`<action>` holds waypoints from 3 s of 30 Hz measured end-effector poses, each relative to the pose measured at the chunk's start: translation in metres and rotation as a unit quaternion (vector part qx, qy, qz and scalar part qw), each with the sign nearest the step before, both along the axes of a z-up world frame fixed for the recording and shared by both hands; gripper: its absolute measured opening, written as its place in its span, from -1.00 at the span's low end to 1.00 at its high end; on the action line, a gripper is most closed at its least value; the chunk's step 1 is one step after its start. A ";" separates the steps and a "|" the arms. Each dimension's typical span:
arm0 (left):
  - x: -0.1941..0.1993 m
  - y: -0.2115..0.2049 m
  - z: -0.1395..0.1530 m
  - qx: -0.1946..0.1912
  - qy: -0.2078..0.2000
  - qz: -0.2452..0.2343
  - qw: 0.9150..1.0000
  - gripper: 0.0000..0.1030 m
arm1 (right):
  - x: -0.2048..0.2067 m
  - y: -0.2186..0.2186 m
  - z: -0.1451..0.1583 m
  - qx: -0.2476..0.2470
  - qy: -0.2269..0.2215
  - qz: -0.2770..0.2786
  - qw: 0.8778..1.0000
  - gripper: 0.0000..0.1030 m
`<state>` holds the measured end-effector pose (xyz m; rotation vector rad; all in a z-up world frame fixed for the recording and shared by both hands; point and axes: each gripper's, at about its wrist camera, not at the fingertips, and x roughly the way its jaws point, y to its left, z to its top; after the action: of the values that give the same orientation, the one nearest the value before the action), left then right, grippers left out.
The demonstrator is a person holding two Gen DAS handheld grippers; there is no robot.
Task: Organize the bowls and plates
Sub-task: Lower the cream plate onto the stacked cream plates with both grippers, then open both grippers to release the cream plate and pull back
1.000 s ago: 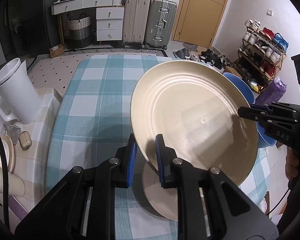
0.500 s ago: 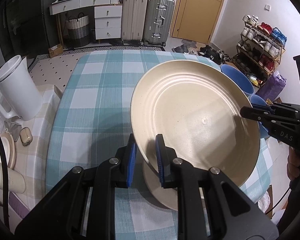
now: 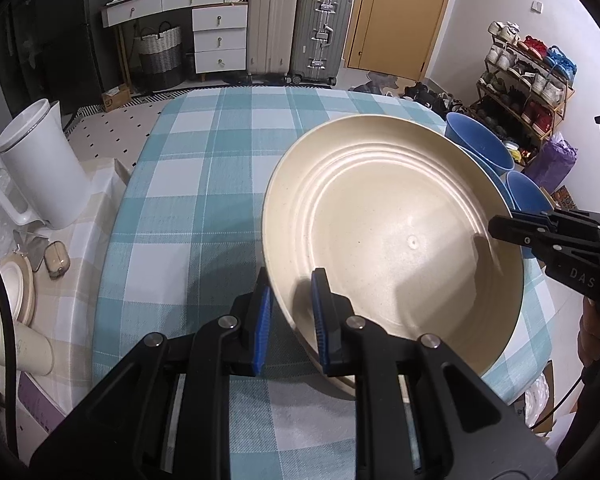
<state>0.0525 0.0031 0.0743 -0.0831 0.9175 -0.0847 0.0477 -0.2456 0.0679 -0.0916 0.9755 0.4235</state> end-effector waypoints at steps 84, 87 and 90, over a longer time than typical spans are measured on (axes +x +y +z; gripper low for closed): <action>0.047 -0.038 -0.109 0.059 0.065 -0.037 0.995 -0.37 | -0.011 -0.009 -0.098 -0.036 0.043 -0.052 0.997 -0.36; 0.047 -0.036 -0.111 0.045 0.072 -0.036 0.996 -0.27 | -0.012 -0.012 -0.097 -0.029 0.045 -0.051 0.997 -0.10; 0.046 -0.035 -0.108 0.034 0.068 -0.039 0.996 -0.14 | -0.014 -0.015 -0.096 -0.021 0.047 -0.046 0.998 0.08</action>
<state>0.0983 -0.0315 -0.0338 0.0109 1.0592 -0.1209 0.0336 -0.2603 -0.0278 -0.0648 1.0763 0.3245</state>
